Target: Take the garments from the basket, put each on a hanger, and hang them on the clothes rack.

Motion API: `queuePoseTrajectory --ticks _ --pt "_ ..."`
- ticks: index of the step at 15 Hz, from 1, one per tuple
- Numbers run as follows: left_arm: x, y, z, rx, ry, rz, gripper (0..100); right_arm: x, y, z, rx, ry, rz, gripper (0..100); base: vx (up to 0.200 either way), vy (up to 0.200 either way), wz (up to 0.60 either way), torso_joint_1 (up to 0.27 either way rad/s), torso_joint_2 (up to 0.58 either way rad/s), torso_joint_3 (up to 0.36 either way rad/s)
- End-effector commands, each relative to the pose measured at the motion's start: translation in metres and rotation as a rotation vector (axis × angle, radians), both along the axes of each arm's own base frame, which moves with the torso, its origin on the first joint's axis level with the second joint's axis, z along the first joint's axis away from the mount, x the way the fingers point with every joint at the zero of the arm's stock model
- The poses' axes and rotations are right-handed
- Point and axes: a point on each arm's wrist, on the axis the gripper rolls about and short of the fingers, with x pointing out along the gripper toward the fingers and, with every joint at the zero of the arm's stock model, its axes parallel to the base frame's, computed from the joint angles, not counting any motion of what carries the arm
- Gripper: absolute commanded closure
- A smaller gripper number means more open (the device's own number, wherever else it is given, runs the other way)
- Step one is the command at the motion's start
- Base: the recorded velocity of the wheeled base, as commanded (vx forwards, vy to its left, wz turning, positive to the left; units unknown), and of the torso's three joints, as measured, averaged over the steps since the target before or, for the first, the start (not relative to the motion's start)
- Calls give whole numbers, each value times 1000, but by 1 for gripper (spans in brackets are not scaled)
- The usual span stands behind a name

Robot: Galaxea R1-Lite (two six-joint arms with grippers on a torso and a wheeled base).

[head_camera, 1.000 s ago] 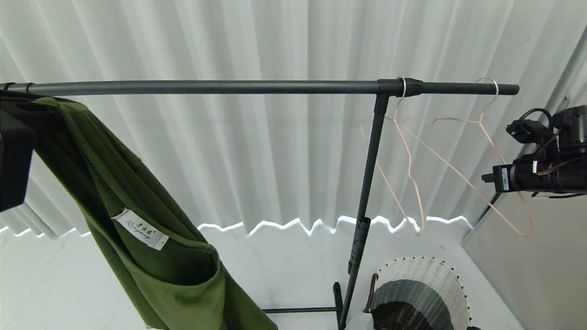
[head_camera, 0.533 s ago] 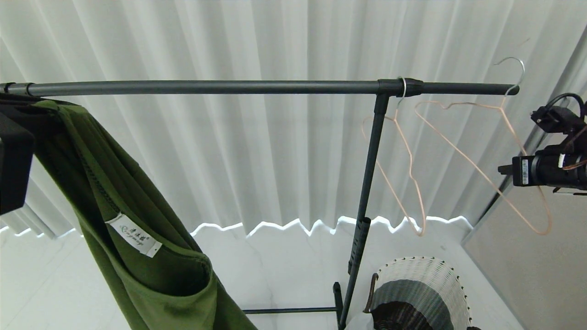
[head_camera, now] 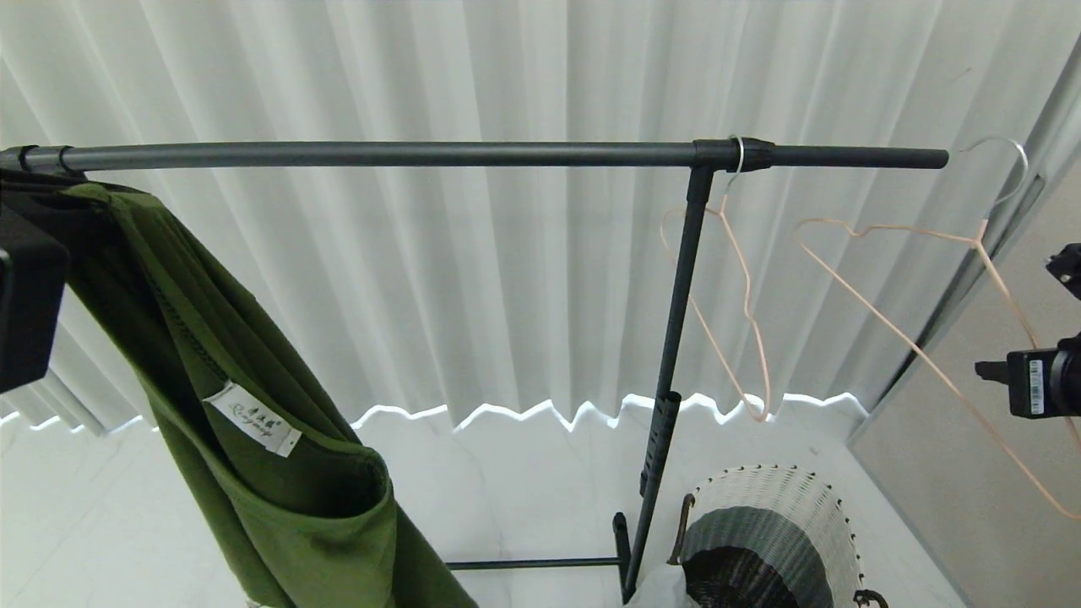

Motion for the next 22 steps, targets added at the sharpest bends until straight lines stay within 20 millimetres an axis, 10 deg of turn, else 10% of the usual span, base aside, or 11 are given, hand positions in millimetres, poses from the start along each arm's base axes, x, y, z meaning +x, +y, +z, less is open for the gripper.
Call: queuePoseTrajectory --ticks 1,14,22 --pt "-1 1 1 0 -3 -1 100 -23 1 3 -7 -36 -6 100 -200 0 0 -7 2 7" --pt "-1 2 -1 4 -1 -2 100 -49 1 10 -20 -57 -27 100 -92 0 0 -1 1 3" --pt "-1 2 -1 4 -1 -2 100 -49 2 11 -18 -64 -24 100 0 200 0 4 4 1"
